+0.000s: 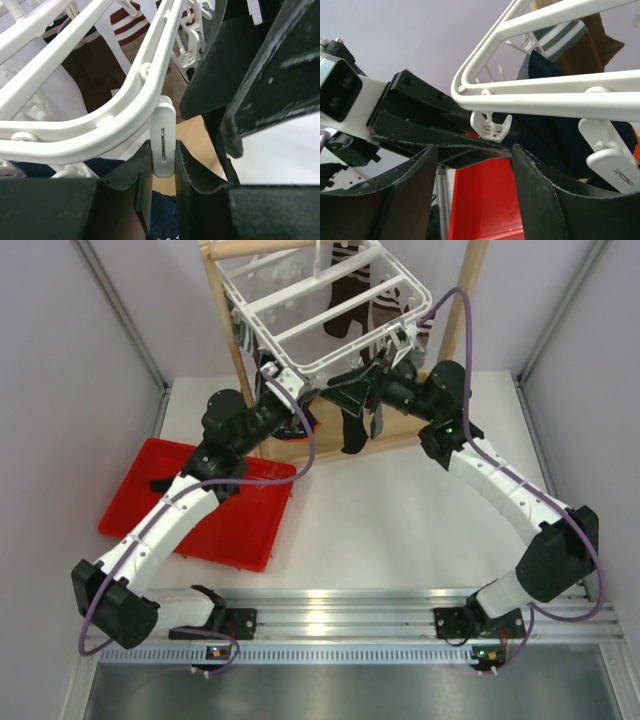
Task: Clip the socks to the hanger
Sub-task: Open the clamp at the hanger.
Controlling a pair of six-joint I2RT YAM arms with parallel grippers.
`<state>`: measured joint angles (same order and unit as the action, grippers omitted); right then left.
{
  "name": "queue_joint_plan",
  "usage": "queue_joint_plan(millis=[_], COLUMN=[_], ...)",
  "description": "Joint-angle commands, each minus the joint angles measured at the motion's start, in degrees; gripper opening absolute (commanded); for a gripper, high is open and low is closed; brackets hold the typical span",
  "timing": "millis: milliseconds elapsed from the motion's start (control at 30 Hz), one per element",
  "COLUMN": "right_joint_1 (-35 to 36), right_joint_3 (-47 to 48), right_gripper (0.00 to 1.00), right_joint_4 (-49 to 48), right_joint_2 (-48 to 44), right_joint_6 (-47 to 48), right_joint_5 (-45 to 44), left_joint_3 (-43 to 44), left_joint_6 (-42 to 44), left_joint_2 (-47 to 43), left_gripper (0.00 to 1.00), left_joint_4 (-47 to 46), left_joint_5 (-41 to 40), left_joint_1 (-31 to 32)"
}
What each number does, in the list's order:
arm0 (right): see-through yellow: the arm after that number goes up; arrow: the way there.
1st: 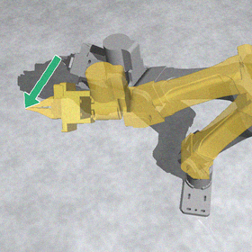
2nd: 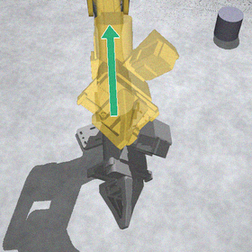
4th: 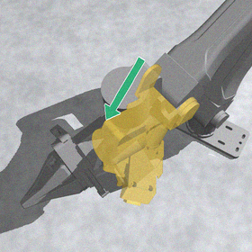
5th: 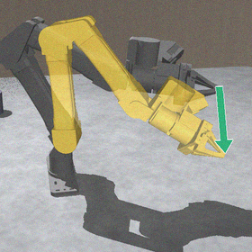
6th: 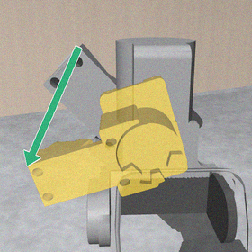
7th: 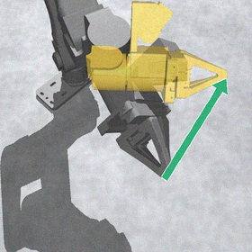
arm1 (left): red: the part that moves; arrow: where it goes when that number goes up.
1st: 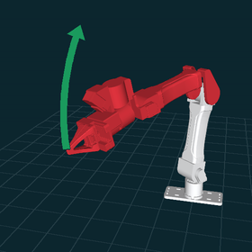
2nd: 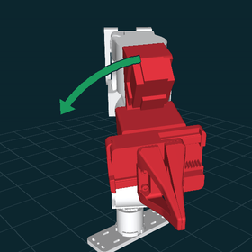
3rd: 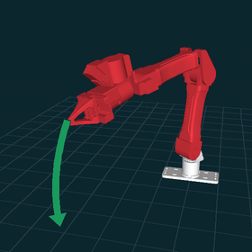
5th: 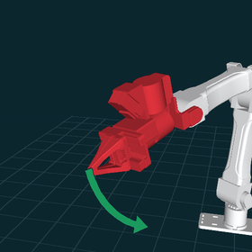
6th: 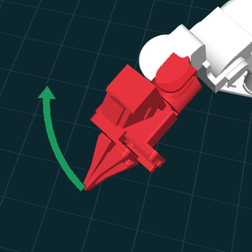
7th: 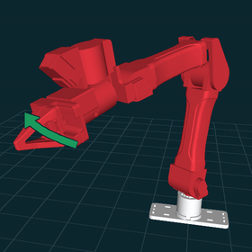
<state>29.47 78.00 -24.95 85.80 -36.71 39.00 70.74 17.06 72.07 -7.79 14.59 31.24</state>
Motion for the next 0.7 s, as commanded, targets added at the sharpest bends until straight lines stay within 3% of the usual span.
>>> queue_joint_plan(millis=[0,233,667], right_joint_1=[-0.6,-1.1,-0.8], right_joint_3=[2.2,2.1,5.2], right_gripper=[0.60,0.63,0.68], right_joint_4=[0.5,-5.2,-7.7], right_joint_2=[-2.0,0.6,3.1], right_joint_6=[-4.5,-14.0,-14.5], right_joint_5=[2.0,0.6,-1.2], left_joint_3=[-2.7,-5.7,-4.6], left_joint_6=[4.3,5.5,5.0], left_joint_2=[-1.9,-2.5,-3.4], left_gripper=[0.00,0.00,0.00], left_joint_4=[-4.7,-11.4,-10.6], left_joint_5=[7.4,10.1,13.8], left_joint_1=[-1.2,-1.4,-1.4])
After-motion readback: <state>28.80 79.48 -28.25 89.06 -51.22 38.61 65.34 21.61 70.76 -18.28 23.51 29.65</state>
